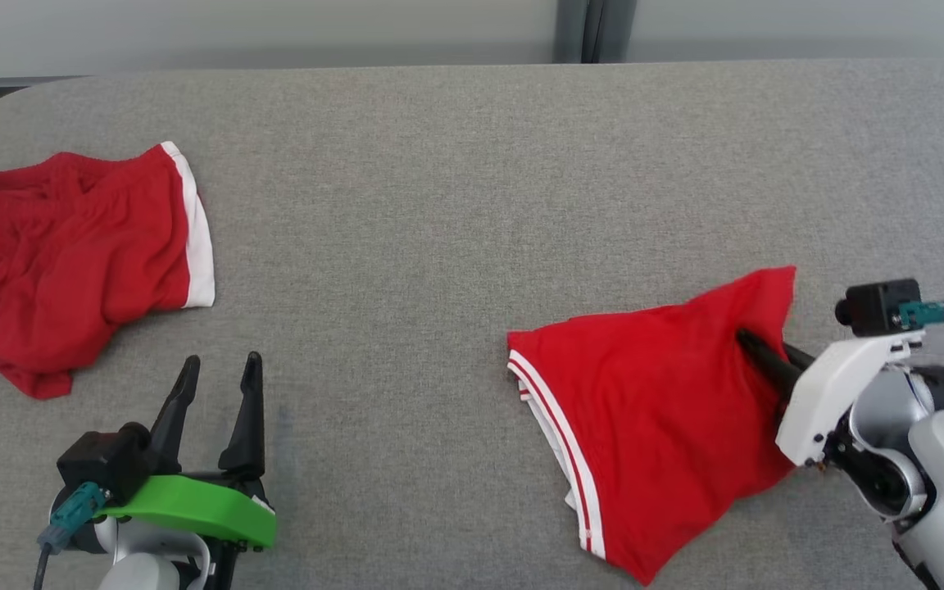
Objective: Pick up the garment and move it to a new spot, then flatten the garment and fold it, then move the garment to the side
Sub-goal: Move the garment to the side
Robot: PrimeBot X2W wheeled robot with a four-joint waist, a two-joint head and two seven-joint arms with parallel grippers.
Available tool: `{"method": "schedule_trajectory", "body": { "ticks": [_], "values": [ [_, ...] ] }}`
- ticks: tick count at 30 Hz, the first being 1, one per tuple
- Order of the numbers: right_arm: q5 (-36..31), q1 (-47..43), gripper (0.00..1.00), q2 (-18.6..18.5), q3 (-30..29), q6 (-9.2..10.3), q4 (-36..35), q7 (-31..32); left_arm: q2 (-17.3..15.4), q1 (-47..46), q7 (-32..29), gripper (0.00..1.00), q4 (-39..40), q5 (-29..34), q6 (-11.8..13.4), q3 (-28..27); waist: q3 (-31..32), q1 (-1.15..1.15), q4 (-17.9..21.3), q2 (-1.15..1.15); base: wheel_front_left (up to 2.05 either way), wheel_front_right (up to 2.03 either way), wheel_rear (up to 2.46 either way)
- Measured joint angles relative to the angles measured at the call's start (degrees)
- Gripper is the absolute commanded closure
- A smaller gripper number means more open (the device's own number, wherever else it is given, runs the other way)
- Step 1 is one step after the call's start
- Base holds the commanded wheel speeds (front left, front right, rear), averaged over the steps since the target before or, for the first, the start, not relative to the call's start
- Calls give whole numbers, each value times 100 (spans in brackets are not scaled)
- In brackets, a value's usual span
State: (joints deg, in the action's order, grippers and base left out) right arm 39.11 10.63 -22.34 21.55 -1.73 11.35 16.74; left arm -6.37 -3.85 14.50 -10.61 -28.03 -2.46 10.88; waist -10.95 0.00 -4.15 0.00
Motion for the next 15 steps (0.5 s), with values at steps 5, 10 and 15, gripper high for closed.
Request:
{"method": "schedule_trajectory", "body": {
  "ticks": [5, 10, 15],
  "values": [
    [-97, 545, 100, -285, 377, -449, -582, 590, -9, 6, 0, 0, 5, 0, 0, -129, -38, 0, 18, 0, 0, 0, 0],
    [20, 790, 100, -984, -170, -296, -331, 1154, -44, 3, 0, 0, 41, 14, -14, -100, -170, 0, 72, 0, 0, 0, 0],
    [-29, 1391, 100, -1713, -945, 54, 82, 1384, -68, -175, -19, 0, 207, 22, -56, 7, -403, 0, 103, 0, 0, 0, 0]
  ]
}}
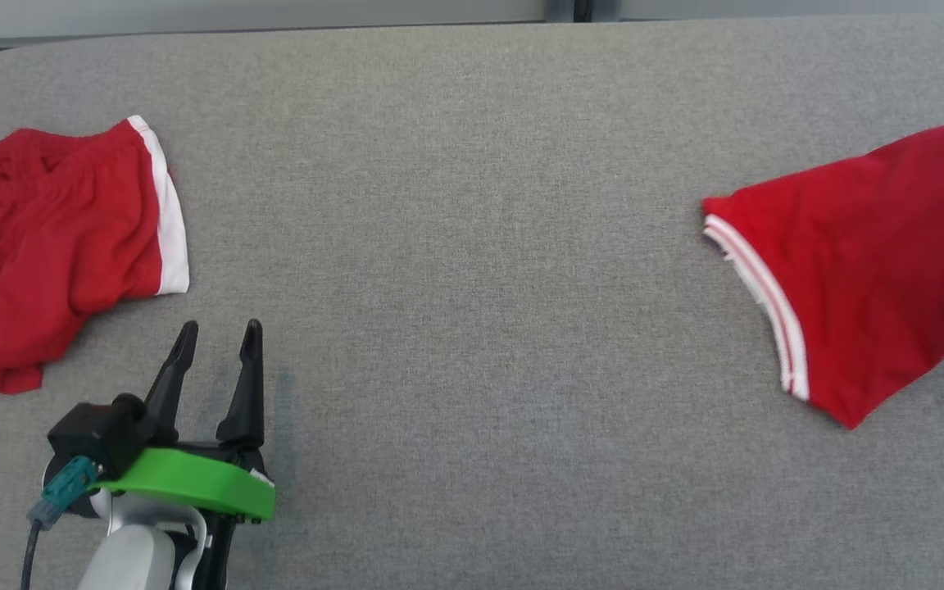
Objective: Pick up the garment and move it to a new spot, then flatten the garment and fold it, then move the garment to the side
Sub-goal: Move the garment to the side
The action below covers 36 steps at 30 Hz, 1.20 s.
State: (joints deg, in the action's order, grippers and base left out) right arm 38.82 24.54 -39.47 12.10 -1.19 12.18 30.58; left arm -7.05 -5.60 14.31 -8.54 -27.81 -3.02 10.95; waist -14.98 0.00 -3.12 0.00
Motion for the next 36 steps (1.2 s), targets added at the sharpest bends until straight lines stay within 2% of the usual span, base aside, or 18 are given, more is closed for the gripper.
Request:
{"method": "schedule_trajectory", "body": {
  "ticks": [4, 6, 8, 13, 14, 15, 16, 23, 29, 33, 36],
  "values": [
    [-140, 240, 100, -402, -313, 287, 411, 97, 66, -341, -70, 0, 142, 7, -46, 126, -239, 0, -5, 0, 0, 0, 0],
    [-394, 219, 100, -675, -303, 318, 628, 174, 104, -456, -76, 0, 172, 8, -60, 235, -362, 0, -22, 0, 0, 0, 0],
    [-437, 206, 100, -828, -454, 480, 784, 172, 158, -551, -114, 0, 190, 8, -102, 277, -483, 0, -52, 0, 0, 0, 0],
    [-711, 200, 100, -978, -506, 546, 1016, -34, 169, -620, -113, 0, 148, 8, -102, 203, -750, 0, -149, 0, 0, 0, 0],
    [-768, 201, 90, -955, -493, 592, 1051, -98, 155, -620, -113, 0, 124, 8, -102, 174, -792, 0, -162, 0, 0, 0, 0],
    [-809, 201, 39, -923, -476, 593, 1088, -170, 132, -620, -112, 0, 103, 8, -101, 144, -830, 0, -170, 0, 0, 0, 0],
    [-876, 199, 0, -905, -431, 595, 1135, -215, 110, -620, -112, 0, 85, 8, -101, 123, -861, -1, -171, 0, 0, 0, 0],
    [-1012, 9, 0, -802, -390, 713, 1533, -310, 96, -631, -108, 0, -7, -8, -101, 70, -892, 0, -49, 0, 0, 0, 0],
    [-1152, -129, 0, -967, -558, 786, 1849, -411, 98, -643, -105, 0, -103, -43, -101, 0, -799, 0, 113, 0, 0, 0, 0],
    [-1261, -127, 0, -1001, -749, 792, 1869, -748, 108, -643, -60, 0, -231, -104, -103, -40, -689, 0, 203, 0, 0, 0, 0],
    [-1283, -76, 0, -881, -923, 828, 1688, -1273, 121, -643, -55, 0, -300, -129, -104, -119, -569, 0, 247, 0, 0, 0, 0]
  ]
}}
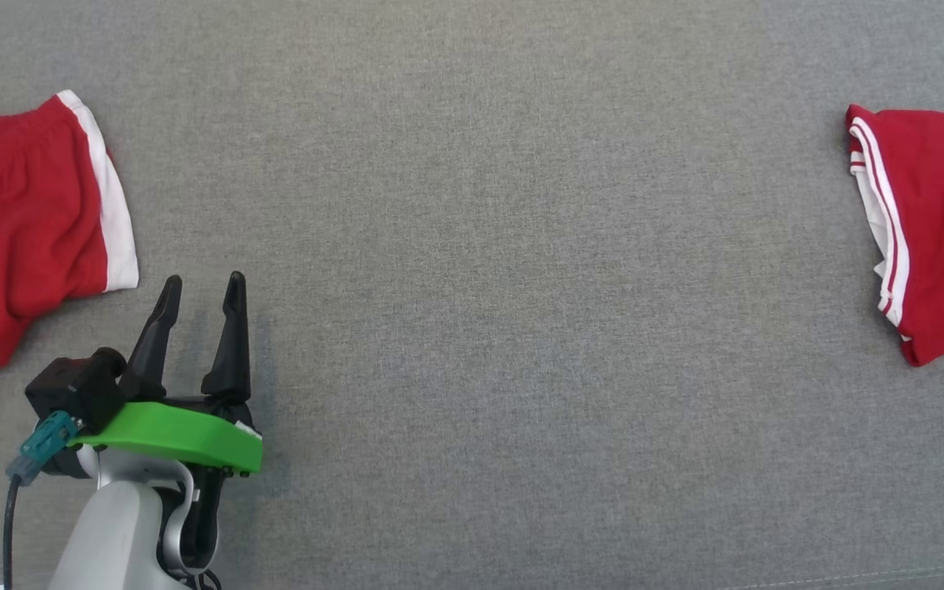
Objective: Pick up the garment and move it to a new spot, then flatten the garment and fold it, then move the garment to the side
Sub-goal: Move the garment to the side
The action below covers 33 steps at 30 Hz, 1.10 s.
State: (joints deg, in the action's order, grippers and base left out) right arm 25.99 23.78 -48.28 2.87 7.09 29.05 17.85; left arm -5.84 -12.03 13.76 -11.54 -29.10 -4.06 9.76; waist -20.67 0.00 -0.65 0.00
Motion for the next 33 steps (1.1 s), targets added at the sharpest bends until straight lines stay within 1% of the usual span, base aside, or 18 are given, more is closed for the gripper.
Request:
{"method": "schedule_trajectory", "body": {
  "ticks": [6, 9, 13, 18, 21, 24, 27, 30, 33],
  "values": [
    [-131, 144, 0, 497, -245, 1, -722, -1281, -27, 9, 48, 0, -181, 2, 14, -255, 327, 0, 53, 0, 0, 0, 0],
    [-132, 10, 0, 846, -268, 7, -1032, -1806, -45, 63, 49, 0, -309, 58, 122, -382, 528, 0, 61, 0, 0, 0, 0],
    [-137, -556, 0, 1459, -138, 7, -1267, -2318, -65, 319, 51, 0, -483, 185, 209, -434, 818, 0, 58, 0, 0, 0, 0],
    [-227, -1334, 0, 2263, 191, 7, -1373, -2847, -75, 707, 51, 0, -658, 365, 283, -437, 1205, 1, 51, 0, 0, 0, 0],
    [-333, -1735, 0, 2638, 270, 8, -1376, -3195, -81, 868, 51, 0, -658, 494, 313, -458, 1440, 0, 49, 0, 0, 0, 0],
    [-497, -2165, 0, 2900, 377, 8, -1322, -3262, -58, 967, 51, 0, -645, 535, 338, -513, 1666, 1, 45, 0, 0, 0, 0],
    [-503, -2585, 0, 3161, 474, 8, -1248, -3241, -34, 1104, 51, 0, -637, 565, 366, -572, 1871, 1, 36, 0, 0, 0, 0],
    [-595, -2944, 0, 3300, 690, 8, -1163, -3241, -30, 1278, 51, 0, -631, 648, 366, -598, 2085, 1, 10, 0, 0, 0, 0],
    [-688, -2998, 0, 3356, 736, 8, -1147, -3241, -21, 1332, 51, 0, -589, 660, 366, -625, 2180, 1, -19, 0, 0, 0, 0]
  ]
}}
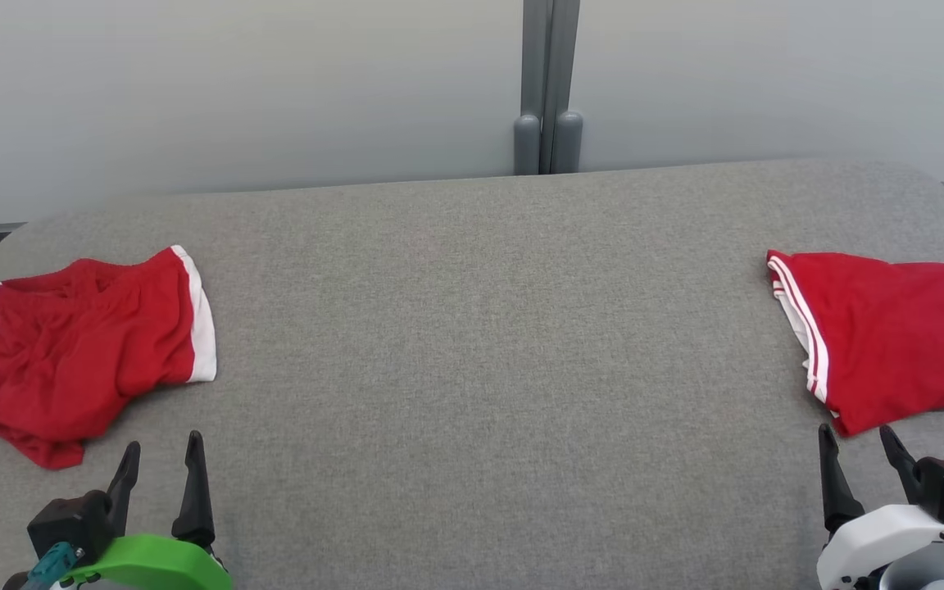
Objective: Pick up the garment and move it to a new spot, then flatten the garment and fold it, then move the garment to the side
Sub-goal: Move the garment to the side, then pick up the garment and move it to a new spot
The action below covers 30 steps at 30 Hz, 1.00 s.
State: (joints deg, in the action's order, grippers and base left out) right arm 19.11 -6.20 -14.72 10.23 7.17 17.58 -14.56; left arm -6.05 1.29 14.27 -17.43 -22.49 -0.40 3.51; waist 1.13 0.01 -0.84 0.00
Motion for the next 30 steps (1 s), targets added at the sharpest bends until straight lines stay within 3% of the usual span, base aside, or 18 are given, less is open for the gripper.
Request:
{"method": "schedule_trajectory", "body": {
  "ticks": [15, 22, 25, 30],
  "values": [
    [-502, -23, 0, 231, -7, 0, -245, 0, 145, 83, 0, 0, 186, 14, -67, -149, 89, 0, -102, 0, 0, 0, 0],
    [-622, -22, 0, 324, 153, -26, -447, 0, 193, 83, 0, 0, 202, 113, -69, -159, 99, 0, -376, 0, 0, 0, 0],
    [-671, -8, 0, 386, 307, -137, -481, -1, 220, 85, 0, 0, 238, 119, -68, -223, 103, 0, -495, 0, 0, 0, 0],
    [-921, 259, 0, 563, 884, -510, -513, -1, 253, 302, 1, 0, 345, 115, 23, -648, 130, 0, -916, 0, 0, 0, 0]
  ]
}}
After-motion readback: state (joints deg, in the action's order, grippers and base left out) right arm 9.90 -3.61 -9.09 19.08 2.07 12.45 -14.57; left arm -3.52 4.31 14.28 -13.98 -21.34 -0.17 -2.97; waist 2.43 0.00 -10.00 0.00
